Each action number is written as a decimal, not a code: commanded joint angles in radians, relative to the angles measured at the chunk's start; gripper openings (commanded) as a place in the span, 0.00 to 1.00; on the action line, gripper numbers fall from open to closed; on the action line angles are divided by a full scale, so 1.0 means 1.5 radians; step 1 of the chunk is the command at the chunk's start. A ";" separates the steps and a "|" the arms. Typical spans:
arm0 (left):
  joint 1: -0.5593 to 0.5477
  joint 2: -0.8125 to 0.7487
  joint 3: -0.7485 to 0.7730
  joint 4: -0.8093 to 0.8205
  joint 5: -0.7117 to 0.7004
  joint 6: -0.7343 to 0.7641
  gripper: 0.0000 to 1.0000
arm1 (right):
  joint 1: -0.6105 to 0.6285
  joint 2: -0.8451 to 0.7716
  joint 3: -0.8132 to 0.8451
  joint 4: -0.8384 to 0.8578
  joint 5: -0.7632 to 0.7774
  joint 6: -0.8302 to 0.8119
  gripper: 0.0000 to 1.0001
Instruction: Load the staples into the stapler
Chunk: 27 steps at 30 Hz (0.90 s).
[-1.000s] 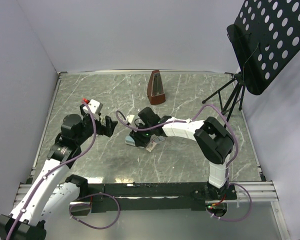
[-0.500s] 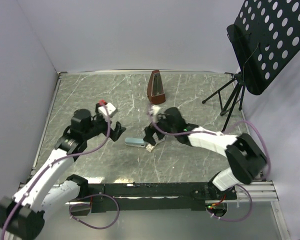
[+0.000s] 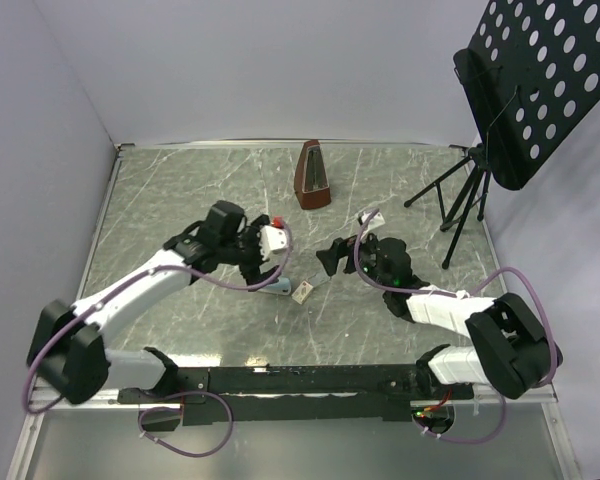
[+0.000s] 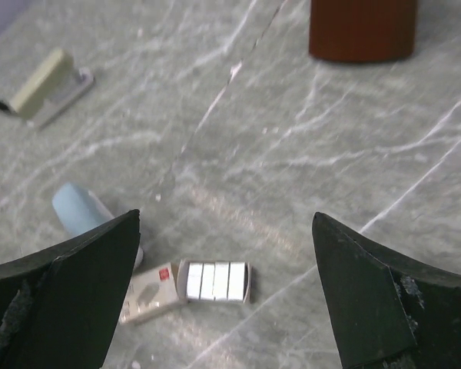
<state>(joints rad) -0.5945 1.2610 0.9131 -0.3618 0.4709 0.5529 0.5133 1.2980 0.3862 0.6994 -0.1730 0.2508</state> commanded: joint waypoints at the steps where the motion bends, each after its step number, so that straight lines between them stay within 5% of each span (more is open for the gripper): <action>1: -0.024 0.096 0.075 -0.065 0.052 0.127 0.99 | 0.001 -0.032 -0.008 0.099 0.046 0.019 1.00; 9: -0.040 0.194 0.105 -0.077 0.054 0.159 0.93 | 0.001 -0.023 -0.008 0.097 0.057 0.015 1.00; 27: -0.060 0.339 0.173 -0.138 0.049 0.170 0.61 | -0.001 -0.022 0.002 0.080 0.046 0.002 1.00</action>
<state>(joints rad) -0.6750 1.7462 1.1294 -0.5449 0.5125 0.7822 0.5133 1.2778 0.3836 0.7776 -0.0952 0.2630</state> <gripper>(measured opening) 0.650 0.996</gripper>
